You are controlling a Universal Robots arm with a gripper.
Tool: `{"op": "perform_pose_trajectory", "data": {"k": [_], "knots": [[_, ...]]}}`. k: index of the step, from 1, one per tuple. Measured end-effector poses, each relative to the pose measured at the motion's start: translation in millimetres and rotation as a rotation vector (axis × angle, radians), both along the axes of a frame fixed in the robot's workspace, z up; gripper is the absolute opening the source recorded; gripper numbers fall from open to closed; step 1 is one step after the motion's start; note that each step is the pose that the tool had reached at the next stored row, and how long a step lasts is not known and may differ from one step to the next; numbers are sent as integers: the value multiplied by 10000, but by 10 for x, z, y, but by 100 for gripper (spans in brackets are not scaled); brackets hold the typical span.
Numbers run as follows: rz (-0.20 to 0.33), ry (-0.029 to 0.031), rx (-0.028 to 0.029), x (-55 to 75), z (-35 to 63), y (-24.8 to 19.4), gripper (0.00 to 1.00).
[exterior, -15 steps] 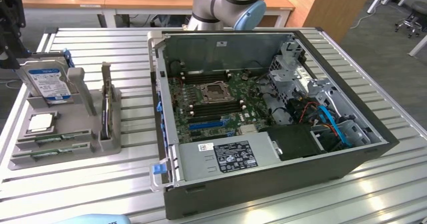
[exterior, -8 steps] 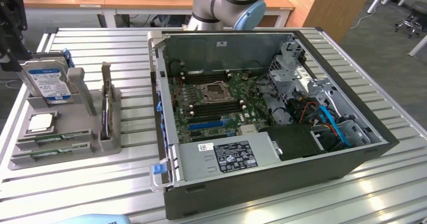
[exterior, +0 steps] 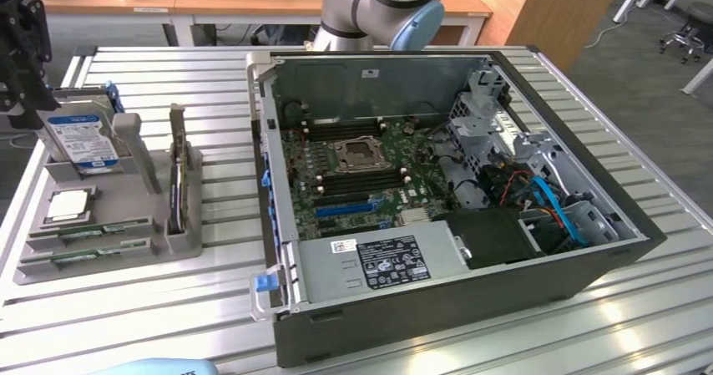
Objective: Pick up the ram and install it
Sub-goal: 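Pick up the ram and move it above insertion slot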
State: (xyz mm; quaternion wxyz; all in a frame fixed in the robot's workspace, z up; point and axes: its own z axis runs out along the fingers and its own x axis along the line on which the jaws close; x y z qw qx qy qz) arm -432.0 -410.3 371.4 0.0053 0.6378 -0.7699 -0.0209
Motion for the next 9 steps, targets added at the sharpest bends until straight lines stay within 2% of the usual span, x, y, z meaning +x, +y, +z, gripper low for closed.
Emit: {"op": "perform_pose_trajectory", "data": {"k": [9], "knots": [[0,-2,0,0,-123,0,35]]}}
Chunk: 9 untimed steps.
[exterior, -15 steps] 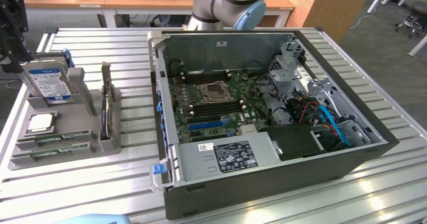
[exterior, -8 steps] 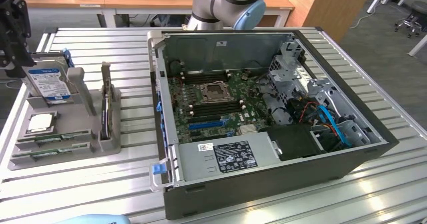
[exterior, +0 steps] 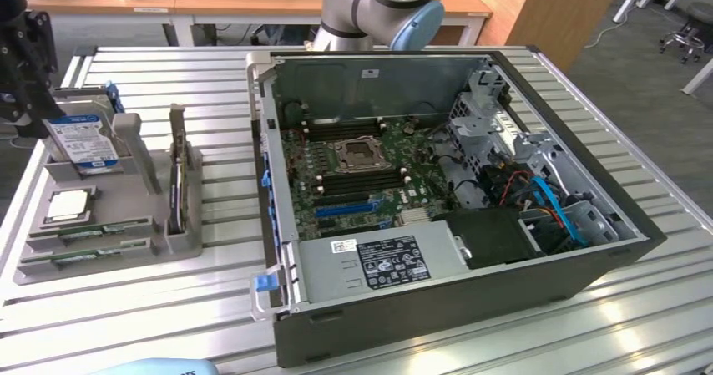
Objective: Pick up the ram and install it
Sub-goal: 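Pick up the ram and move it above insertion slot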
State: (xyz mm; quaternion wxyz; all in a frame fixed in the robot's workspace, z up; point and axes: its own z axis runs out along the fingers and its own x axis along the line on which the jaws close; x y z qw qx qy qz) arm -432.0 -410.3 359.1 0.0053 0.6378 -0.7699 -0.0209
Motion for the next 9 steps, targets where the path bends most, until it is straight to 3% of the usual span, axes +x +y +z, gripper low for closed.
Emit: {"op": "perform_pose_trajectory", "data": {"k": [9], "knots": [[0,-1,0,0,-113,0,35]]}}
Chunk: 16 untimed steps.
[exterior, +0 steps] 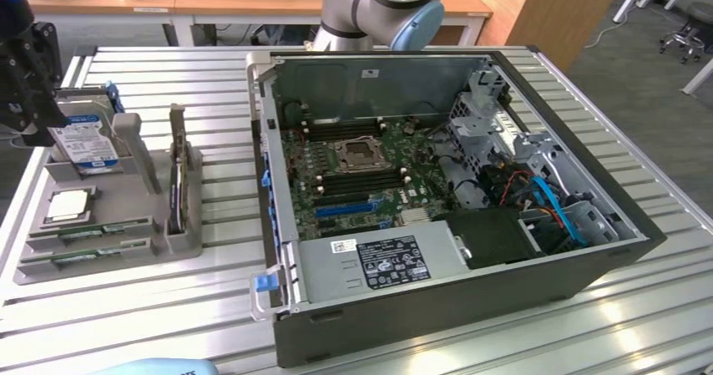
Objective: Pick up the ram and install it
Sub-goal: 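Pick up the ram and move it above insertion slot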
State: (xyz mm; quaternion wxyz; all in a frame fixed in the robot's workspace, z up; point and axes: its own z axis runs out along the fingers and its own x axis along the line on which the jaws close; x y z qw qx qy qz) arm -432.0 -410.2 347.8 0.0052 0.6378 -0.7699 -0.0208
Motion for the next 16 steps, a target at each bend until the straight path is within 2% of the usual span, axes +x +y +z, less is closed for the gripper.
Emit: {"op": "perform_pose_trajectory", "data": {"k": [7,13,16], "knots": [[-1,0,0,0,-2,0,35],[0,0,0,0,-2,-42,35],[0,0,0,0,-2,-47,35]]}}
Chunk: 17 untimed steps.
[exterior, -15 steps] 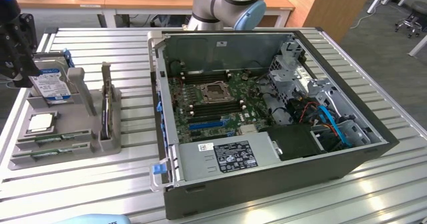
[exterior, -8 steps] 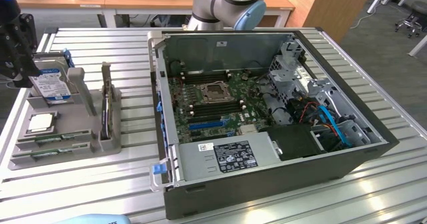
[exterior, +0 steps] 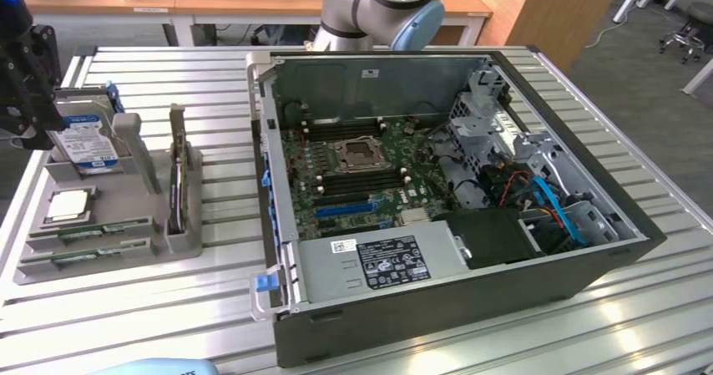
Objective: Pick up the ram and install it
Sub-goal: 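Pick up the ram and move it above insertion slot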
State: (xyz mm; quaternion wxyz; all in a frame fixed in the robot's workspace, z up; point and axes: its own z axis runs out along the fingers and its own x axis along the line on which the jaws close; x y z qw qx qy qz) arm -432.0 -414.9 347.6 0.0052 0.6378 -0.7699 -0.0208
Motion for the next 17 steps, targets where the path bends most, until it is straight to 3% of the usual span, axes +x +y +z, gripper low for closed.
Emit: {"op": "perform_pose_trajectory", "data": {"k": [17], "knots": [[0,0,0,0,-16,13,35]]}}
